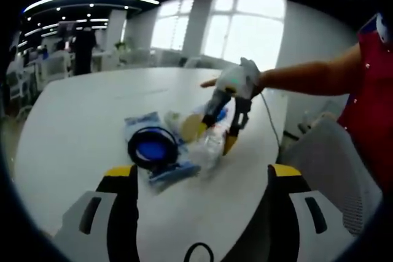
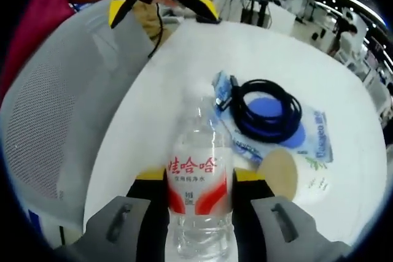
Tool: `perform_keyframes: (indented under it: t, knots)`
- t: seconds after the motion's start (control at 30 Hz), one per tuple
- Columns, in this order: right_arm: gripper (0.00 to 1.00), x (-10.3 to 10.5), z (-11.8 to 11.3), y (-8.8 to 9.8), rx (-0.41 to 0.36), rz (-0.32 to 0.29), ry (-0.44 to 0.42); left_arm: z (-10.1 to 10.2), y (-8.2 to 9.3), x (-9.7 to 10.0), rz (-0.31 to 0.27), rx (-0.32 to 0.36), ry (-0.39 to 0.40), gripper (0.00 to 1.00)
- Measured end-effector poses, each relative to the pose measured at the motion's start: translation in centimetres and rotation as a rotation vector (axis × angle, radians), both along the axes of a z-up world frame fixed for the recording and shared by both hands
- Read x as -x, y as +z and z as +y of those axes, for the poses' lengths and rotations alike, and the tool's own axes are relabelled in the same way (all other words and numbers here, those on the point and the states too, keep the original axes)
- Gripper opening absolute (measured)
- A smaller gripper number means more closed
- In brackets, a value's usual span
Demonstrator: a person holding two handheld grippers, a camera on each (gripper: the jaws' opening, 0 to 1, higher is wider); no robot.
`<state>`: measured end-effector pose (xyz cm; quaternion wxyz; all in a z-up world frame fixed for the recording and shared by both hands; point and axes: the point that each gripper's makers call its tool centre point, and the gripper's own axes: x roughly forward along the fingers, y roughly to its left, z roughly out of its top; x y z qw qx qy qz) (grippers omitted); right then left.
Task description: Arrange the tabletop items into an orderly group along one side of the table until the central work area is clear of visible clutter.
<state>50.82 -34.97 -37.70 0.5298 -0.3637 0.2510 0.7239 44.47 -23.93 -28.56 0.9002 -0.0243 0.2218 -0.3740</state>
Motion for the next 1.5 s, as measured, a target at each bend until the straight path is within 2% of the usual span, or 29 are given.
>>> perform_keyframes:
  t: [0.23,0.37,0.67,1.07,1.17,1.5]
  knots:
    - [0.38,0.2,0.6,0.5,-0.045,-0.005,-0.025,-0.3,0.2,-0.2,-0.005,0.004,-0.008,0.84]
    - [0.38,0.0,1.1,1.4,-0.113,0.016,-0.080,-0.4,0.2,-0.2,-0.005,0.005,-0.009,0.84]
    - [0.38,-0.4,1.0,2.3,-0.186,0.028,-0.163,-0.5,0.5,-0.3,-0.012,0.008,-0.013,0.82]
    - [0.38,-1.0,0.9,3.1,-0.299,0.014,-0.288,-0.7,0.9,-0.4,-0.025,0.022,-0.004,0.81]
    - [0.38,-1.6,0.7,3.5,-0.333,0.014,-0.347,-0.7,1.1,-0.5,-0.028,0.026,-0.001,0.81]
    - [0.38,-2.5,0.2,4.1,-0.406,-0.020,-0.459,-1.4,1.8,-0.8,-0.038,0.037,-0.006,0.80]
